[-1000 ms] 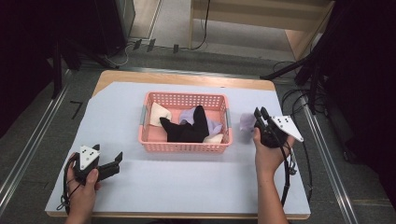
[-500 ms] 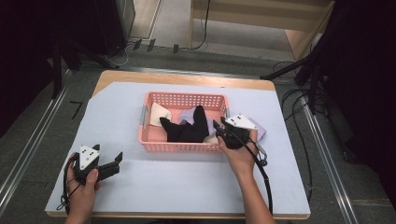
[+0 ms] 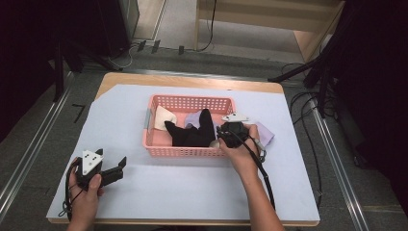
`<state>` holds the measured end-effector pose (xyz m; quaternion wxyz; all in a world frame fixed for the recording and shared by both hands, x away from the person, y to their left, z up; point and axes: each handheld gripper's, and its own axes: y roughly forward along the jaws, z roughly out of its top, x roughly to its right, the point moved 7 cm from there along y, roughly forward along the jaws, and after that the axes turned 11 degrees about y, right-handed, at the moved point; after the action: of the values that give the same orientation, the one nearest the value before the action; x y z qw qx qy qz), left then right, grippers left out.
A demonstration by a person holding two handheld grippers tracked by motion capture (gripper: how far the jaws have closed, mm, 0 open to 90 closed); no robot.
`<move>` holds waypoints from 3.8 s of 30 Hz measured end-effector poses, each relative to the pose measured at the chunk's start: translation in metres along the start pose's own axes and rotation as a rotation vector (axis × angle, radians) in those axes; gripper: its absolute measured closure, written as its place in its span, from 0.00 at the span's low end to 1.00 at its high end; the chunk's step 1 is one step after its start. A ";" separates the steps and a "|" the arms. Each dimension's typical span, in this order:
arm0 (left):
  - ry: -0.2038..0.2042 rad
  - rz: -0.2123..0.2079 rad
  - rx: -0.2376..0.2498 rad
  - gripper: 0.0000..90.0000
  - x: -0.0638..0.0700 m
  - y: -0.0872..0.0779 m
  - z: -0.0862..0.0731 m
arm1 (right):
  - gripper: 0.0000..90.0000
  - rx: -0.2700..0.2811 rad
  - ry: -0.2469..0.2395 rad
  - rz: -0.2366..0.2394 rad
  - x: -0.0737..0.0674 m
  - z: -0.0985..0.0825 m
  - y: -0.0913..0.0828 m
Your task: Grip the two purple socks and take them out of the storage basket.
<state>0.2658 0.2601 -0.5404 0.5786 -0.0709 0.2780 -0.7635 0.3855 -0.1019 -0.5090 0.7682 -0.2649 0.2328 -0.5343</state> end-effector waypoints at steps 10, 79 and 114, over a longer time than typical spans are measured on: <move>0.001 -0.003 0.002 0.18 0.000 0.000 0.000 | 0.59 -0.130 -0.106 -0.114 -0.005 -0.001 0.012; 0.006 -0.018 0.001 0.18 0.001 0.000 0.000 | 0.91 -0.477 -0.617 -0.035 -0.003 -0.012 0.022; 0.003 -0.015 0.003 0.18 0.001 0.000 0.000 | 1.00 0.650 -0.119 0.147 0.019 0.087 -0.081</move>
<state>0.2659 0.2592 -0.5407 0.5728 -0.0711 0.2773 -0.7681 0.3905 -0.1296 -0.3919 0.8611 -0.0193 0.0236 -0.5075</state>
